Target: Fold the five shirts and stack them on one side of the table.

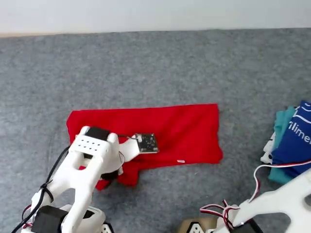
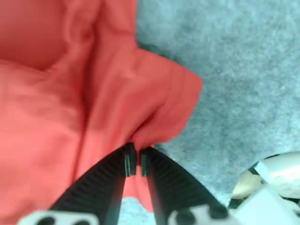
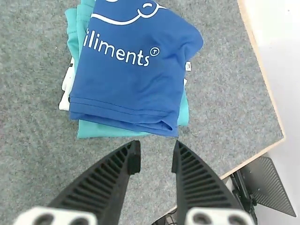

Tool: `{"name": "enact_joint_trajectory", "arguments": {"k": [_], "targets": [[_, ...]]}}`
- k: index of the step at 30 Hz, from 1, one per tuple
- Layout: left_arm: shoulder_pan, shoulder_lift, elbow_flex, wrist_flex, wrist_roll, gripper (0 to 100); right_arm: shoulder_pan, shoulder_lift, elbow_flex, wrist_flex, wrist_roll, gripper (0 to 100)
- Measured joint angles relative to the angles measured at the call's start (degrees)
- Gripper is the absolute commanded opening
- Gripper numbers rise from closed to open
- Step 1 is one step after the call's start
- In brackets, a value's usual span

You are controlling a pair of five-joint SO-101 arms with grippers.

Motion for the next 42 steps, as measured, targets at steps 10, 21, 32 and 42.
{"name": "enact_joint_trajectory", "arguments": {"k": [10,21,32,42], "targets": [[-0.62,0.00,-6.77,0.44,0.00,0,0.00,0.00,0.00,0.00,0.00,12.1],[-5.45,0.09,-11.69,-7.91,0.00,0,0.00,0.00,0.00,0.00,0.00,12.1],[-5.45,8.09,-11.78,-16.26,-0.09,1,0.00,-0.97,0.26,0.00,0.00,12.1],[-6.07,12.04,-15.91,-16.79,3.78,12,0.00,-1.05,0.26,0.00,0.00,12.1]]}}
